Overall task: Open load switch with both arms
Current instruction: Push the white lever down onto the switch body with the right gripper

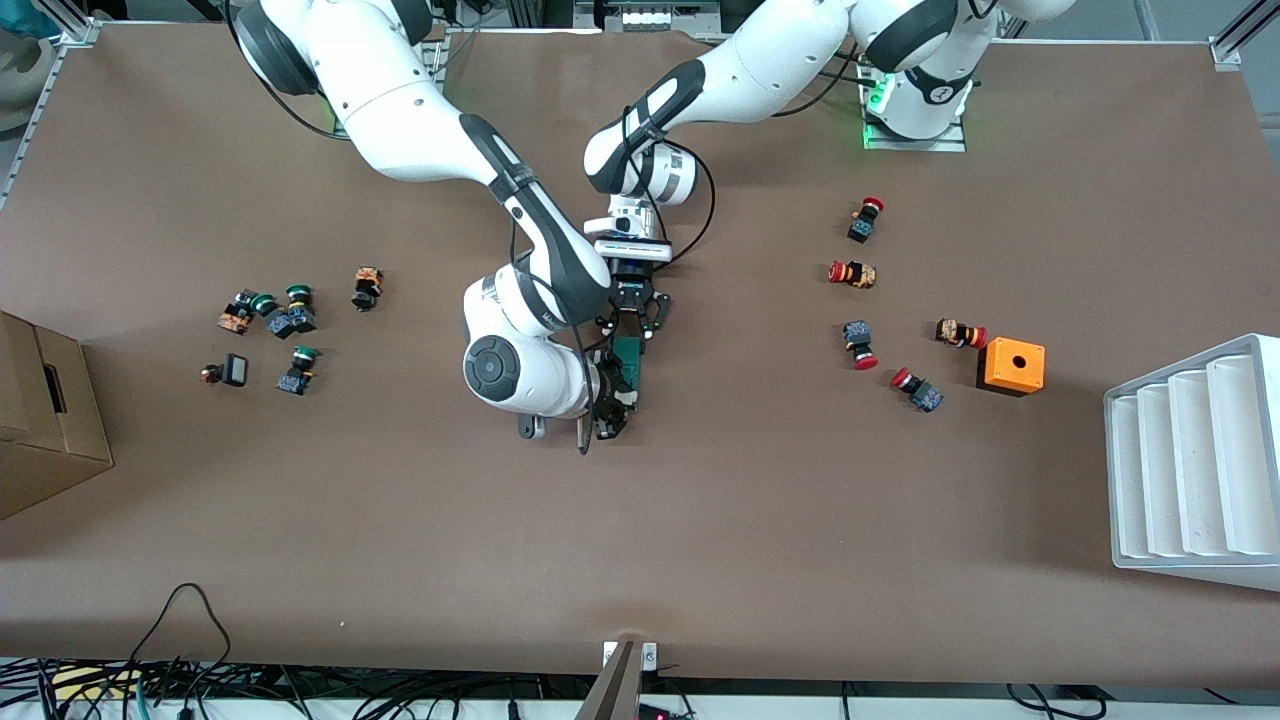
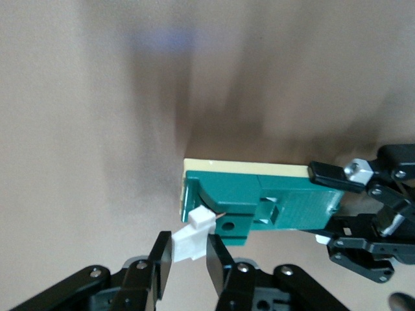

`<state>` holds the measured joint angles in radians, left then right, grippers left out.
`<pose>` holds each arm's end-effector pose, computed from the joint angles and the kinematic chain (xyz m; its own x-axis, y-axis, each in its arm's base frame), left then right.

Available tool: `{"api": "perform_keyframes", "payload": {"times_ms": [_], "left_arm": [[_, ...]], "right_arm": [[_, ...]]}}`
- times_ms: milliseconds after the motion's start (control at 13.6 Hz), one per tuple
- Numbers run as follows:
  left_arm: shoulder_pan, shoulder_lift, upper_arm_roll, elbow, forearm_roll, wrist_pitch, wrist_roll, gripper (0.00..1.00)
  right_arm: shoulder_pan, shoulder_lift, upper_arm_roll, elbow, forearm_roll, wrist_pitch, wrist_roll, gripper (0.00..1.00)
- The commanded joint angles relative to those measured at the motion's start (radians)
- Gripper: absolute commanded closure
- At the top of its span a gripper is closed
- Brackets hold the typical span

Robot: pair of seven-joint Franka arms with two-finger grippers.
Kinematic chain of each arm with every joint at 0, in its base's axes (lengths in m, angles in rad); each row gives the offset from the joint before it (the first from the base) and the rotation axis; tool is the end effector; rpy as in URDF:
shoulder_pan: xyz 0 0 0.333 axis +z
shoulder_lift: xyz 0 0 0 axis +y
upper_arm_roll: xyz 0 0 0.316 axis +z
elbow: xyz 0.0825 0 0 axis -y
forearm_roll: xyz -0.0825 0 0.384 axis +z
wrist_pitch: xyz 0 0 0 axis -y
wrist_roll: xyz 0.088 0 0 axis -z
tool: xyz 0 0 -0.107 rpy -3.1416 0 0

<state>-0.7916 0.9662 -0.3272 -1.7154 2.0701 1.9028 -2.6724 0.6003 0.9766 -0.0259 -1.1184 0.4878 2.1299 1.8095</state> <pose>0.3481 -0.5394 0.0561 0.2948 0.1000 0.9503 0.0043 -0.9946 0.1033 0.6366 0.4442 0.2211 0.0659 -0.9256 -0.3727 -0.9882 -0.1123 0.1043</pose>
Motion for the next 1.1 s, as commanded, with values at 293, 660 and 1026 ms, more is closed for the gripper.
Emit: {"api": "perform_keyframes", "payload": {"times_ms": [293,660,1026], "left_arm": [[0.0,0.019,0.007,0.033,0.001,0.025,-0.009,0.63],[-0.002,0.019,0.007,0.033,0.001,0.025,-0.009,0.63],[-0.002,0.017,0.007,0.033,0.001,0.025,-0.011,0.63]], "right_arm": [[0.022,-0.073,0.015,-0.101,-0.014,-0.016,-0.009,0.71],[0.019,-0.125,0.015,-0.155,-0.015,-0.018,-0.053,0.71],[0.019,-0.151,0.015,-0.187,-0.015,-0.024,-0.075,0.71]]}}
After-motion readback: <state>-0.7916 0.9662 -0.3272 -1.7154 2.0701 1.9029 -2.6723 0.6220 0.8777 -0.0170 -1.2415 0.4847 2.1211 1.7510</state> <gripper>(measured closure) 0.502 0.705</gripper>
